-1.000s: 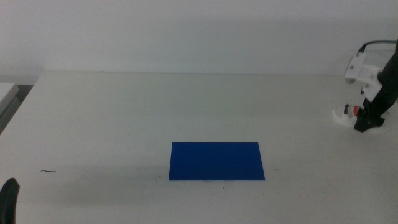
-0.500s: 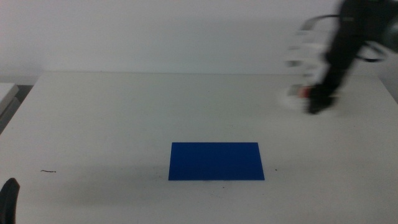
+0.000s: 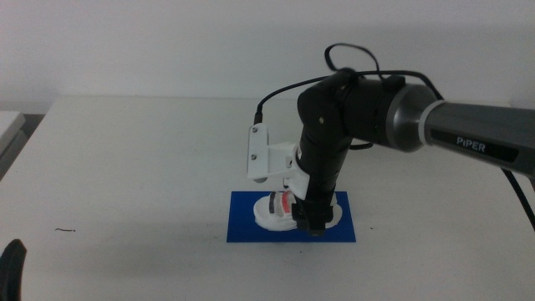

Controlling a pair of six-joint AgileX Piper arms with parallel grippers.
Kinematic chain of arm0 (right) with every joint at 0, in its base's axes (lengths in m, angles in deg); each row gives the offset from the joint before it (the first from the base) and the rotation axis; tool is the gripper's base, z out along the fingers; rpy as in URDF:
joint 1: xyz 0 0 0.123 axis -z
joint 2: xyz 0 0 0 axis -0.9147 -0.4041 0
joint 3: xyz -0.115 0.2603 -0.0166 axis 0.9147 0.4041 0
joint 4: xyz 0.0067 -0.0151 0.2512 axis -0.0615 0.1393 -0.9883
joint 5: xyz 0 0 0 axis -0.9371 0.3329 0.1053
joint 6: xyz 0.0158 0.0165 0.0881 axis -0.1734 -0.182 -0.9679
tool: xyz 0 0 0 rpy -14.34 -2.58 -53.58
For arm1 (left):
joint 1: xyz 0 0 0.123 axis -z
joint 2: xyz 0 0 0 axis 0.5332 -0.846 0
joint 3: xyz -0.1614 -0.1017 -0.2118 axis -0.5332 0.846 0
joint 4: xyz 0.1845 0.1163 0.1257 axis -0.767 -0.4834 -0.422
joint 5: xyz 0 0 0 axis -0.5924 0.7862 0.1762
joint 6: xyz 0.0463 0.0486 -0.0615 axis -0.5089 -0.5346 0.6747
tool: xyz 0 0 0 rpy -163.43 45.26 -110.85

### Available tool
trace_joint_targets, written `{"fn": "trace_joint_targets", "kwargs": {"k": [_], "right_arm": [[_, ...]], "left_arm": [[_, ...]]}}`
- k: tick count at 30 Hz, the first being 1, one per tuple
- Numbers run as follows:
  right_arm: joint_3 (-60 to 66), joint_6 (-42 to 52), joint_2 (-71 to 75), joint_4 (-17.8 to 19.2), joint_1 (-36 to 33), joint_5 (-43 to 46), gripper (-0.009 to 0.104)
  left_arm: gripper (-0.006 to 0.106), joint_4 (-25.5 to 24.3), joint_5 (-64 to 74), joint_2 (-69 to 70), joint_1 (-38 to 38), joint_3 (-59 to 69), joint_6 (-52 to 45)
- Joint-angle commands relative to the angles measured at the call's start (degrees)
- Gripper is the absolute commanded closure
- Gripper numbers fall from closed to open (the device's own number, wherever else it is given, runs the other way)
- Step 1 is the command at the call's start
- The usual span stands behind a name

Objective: Use one arm to grab the shoe from the table and place it on the mat.

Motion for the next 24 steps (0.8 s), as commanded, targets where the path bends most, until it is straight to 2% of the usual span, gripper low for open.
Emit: {"fn": "trace_joint_targets", "kwargs": {"k": [1,7,13,15,17,18,21,24], "right_arm": [[1.1,0.1,1.3,0.8,-0.7,3.3,0.087],[1.8,2.7,-0.9,2.9,-0.7,6.6,0.087],[1.8,2.5,-1.5,3.0,-0.7,9.0,0.085],[1.8,2.5,-1.5,3.0,-0.8,9.5,0.079],[1.8,2.5,-1.8,3.0,-0.8,9.5,0.065],[2.5,2.5,-1.9,2.6,-0.8,10.4,0.042],[4.8,1.3,0.1,2.4,-0.8,13.3,0.03],[10.5,-5.0,8.1,2.8,-0.7,16.8,0.029]], "left_arm": [[0.007,0.2,-0.7,-0.3,0.0,0.0,0.1],[0.007,0.2,-0.7,-0.3,0.0,0.0,0.1],[0.007,0.2,-0.7,-0.3,0.0,0.0,0.1],[0.007,0.2,-0.7,-0.3,0.0,0.0,0.1],[0.007,0.2,-0.7,-0.3,0.0,0.0,0.1],[0.007,0.2,-0.7,-0.3,0.0,0.0,0.1],[0.007,0.2,-0.7,-0.3,0.0,0.0,0.1],[0.007,0.2,-0.7,-0.3,0.0,0.0,0.1]]}}
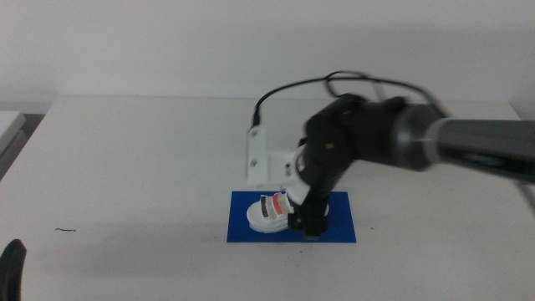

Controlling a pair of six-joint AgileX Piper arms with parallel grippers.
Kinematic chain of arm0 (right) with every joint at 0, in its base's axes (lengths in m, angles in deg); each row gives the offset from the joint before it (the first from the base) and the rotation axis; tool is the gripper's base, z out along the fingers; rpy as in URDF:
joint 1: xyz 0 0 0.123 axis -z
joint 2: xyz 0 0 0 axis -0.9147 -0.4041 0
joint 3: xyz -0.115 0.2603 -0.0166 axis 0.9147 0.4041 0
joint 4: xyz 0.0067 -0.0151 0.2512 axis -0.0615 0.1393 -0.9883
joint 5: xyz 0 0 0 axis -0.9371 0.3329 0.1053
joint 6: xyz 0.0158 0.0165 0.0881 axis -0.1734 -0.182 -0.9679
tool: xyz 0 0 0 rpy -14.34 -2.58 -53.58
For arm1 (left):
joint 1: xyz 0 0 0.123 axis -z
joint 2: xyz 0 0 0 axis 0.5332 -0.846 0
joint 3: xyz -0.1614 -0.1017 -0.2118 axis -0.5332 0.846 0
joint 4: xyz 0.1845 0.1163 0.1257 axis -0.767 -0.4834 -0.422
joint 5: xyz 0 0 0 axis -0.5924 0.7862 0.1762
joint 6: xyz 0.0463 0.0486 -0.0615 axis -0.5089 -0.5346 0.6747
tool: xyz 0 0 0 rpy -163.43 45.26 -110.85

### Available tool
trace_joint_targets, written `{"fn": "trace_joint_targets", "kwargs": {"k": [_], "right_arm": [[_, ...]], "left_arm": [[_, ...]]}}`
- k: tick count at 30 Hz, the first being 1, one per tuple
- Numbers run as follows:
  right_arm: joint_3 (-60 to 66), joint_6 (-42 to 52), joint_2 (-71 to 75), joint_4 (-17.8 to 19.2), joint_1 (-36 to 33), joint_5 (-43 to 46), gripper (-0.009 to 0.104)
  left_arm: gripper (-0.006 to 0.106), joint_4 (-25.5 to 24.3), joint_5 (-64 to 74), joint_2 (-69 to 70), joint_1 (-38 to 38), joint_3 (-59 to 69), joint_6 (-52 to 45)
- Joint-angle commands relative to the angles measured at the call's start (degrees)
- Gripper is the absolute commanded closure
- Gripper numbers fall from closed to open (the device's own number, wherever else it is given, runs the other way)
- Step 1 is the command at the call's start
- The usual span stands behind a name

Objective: Use one arm to grab the shoe from the table and place it on the mat.

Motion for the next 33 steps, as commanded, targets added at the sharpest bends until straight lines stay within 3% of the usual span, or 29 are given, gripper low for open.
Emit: {"fn": "trace_joint_targets", "kwargs": {"k": [1,5,9,11,15,20,24,28,33], "right_arm": [[4.8,-6.3,8.9,1.1,0.3,3.6,0.029],[20.0,-24.9,28.1,4.4,3.8,9.4,0.029],[39.0,-47.0,50.6,10.9,8.7,17.4,0.029],[46.9,-53.7,60.9,9.9,11.3,22.5,0.029],[58.9,-54.2,78.8,7.9,17.4,24.2,0.03],[67.8,-54.2,94.3,2.9,27.0,23.8,0.03],[71.7,-52.7,102.5,2.9,32.3,24.0,0.03],[74.2,-53.4,107.6,0.5,33.7,27.6,0.03],[78.7,-54.2,111.1,1.4,33.7,31.6,0.03]], "left_arm": [[0.007,0.2,-0.7,-0.3,0.0,0.0,0.1],[0.007,0.2,-0.7,-0.3,0.0,0.0,0.1],[0.007,0.2,-0.7,-0.3,0.0,0.0,0.1],[0.007,0.2,-0.7,-0.3,0.0,0.0,0.1],[0.007,0.2,-0.7,-0.3,0.0,0.0,0.1],[0.007,0.2,-0.7,-0.3,0.0,0.0,0.1],[0.007,0.2,-0.7,-0.3,0.0,0.0,0.1],[0.007,0.2,-0.7,-0.3,0.0,0.0,0.1],[0.007,0.2,-0.7,-0.3,0.0,0.0,0.1]]}}
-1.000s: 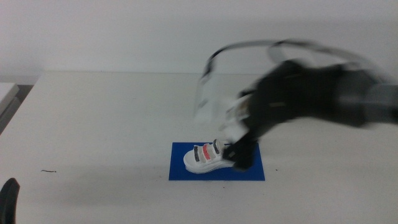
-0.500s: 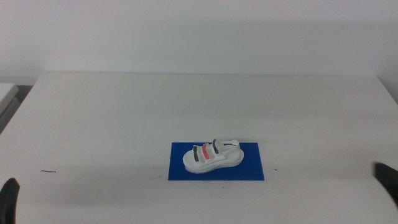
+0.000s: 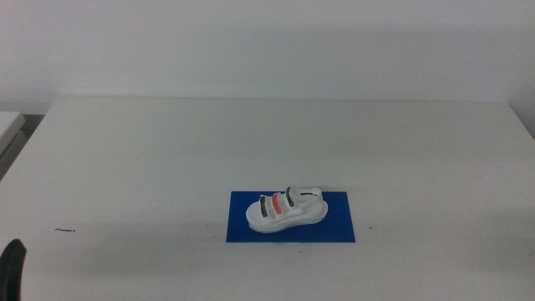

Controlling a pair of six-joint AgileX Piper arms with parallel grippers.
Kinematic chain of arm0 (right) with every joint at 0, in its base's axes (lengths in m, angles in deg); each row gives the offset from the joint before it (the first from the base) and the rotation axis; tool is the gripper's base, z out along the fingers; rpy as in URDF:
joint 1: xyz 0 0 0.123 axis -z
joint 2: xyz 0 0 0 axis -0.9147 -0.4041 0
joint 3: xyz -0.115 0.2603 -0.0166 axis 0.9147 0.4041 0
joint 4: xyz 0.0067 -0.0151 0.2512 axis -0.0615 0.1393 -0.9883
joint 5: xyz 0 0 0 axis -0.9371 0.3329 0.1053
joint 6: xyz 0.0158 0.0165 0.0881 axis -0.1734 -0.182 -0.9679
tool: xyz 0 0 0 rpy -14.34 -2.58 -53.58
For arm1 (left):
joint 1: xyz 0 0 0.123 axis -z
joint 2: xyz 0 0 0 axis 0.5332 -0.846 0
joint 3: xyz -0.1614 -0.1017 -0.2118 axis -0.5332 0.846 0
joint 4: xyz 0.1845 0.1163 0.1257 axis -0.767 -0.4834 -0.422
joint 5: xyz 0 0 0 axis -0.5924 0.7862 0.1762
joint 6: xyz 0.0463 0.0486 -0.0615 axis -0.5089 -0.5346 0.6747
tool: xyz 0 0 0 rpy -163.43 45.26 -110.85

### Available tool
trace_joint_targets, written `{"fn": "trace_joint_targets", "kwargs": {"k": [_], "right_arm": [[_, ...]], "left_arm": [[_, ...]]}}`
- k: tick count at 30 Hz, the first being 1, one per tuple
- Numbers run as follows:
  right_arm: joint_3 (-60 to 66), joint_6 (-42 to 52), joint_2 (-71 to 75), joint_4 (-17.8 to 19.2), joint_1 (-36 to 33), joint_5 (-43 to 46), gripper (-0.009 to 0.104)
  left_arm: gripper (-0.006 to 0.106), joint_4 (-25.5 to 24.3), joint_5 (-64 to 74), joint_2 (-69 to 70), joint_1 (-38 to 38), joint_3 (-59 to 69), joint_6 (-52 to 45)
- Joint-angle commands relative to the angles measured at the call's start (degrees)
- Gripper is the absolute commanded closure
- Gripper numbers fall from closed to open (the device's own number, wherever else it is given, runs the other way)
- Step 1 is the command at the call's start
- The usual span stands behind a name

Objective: Use one arm to grab the shoe from the table and place it on the mat.

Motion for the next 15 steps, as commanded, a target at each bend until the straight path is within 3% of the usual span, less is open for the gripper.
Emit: {"fn": "trace_joint_targets", "kwargs": {"k": [1,15], "right_arm": [[2.4,-0.2,1.7,0.2,0.5,1.7,0.03],[6.8,-0.3,6.1,0.1,0.5,0.1,0.03]], "left_arm": [[0.007,0.2,-0.7,-0.3,0.0,0.0,0.1],[0.007,0.2,-0.7,-0.3,0.0,0.0,0.1]]}}
